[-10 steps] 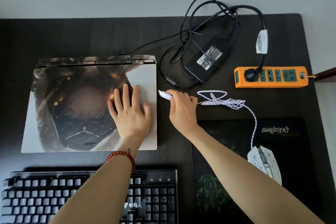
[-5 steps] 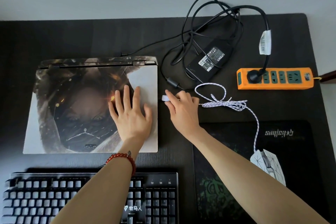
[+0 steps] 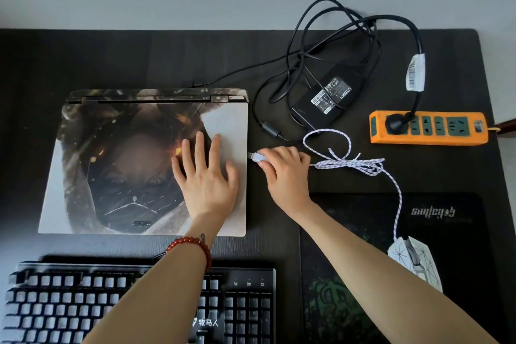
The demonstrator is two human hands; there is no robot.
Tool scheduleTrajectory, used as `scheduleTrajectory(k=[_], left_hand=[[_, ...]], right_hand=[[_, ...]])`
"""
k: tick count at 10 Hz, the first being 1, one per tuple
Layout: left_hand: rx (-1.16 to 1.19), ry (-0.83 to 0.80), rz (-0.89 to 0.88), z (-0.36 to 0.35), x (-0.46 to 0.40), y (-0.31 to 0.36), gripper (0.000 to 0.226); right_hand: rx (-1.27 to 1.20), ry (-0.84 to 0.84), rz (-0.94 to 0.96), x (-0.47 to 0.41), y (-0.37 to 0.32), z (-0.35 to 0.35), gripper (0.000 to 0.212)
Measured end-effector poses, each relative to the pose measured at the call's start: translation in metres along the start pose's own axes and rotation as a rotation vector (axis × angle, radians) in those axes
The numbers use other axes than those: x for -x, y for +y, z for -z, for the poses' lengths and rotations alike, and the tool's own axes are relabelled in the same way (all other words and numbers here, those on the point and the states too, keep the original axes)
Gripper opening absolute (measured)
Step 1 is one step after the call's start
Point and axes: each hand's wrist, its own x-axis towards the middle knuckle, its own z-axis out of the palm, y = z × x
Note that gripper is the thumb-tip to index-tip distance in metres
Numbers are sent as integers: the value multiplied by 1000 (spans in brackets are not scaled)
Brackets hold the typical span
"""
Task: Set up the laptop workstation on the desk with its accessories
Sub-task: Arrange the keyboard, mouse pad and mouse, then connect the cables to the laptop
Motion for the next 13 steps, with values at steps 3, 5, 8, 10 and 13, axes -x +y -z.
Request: scheduleTrajectory(k=[3, 5, 8, 10, 13], left_hand=[[4, 5, 0, 0, 0, 0, 55], [7, 9, -4, -1, 0, 0, 55], [-30, 7, -24, -5, 1, -2, 55], [-23, -3, -26, -7, 1, -3, 54], [244, -96, -2, 15, 11, -9, 45]], right_hand=[[74, -101, 171, -8, 10, 0, 20], [27, -113, 168, -17, 9, 1, 19], [-69, -101, 146, -19, 0, -7, 9], [11, -110, 132, -17, -3, -2, 9], [101, -216, 50, 35, -42, 45, 36]])
